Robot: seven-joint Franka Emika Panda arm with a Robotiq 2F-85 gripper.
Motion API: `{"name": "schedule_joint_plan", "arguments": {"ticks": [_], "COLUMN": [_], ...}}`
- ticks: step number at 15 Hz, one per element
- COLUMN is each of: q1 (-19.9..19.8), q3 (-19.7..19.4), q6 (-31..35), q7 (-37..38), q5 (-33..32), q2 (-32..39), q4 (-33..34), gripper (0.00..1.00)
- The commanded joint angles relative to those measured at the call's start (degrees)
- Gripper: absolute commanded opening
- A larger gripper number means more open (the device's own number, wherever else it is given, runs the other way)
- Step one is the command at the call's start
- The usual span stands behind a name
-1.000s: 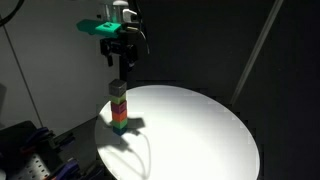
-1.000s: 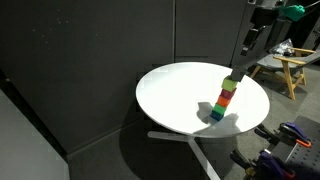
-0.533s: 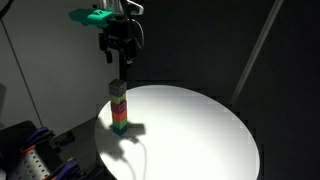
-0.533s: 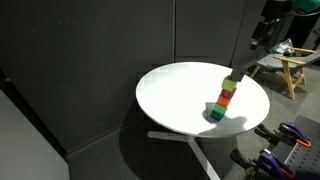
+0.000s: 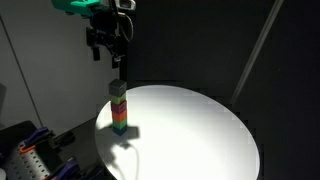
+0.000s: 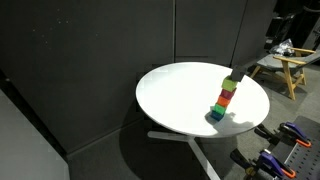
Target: Put the grey block on top of the yellow block on the pile
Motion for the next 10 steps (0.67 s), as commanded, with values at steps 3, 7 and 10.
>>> {"name": "schedule_joint_plan", "arguments": {"ticks": [3, 7, 10], "q1": [0.6, 0.9, 0.9], "q3": [-0.8, -0.8, -0.8], "q6": [-3.1, -2.7, -2.7], "q7": [-1.2, -0.2, -0.2], "q5": [-1.4, -0.4, -0.4], "q2": [-5.5, -4.6, -4.9], "q4": [-2.1, -1.7, -2.0], "gripper": [1.0, 1.0, 1.0]}}
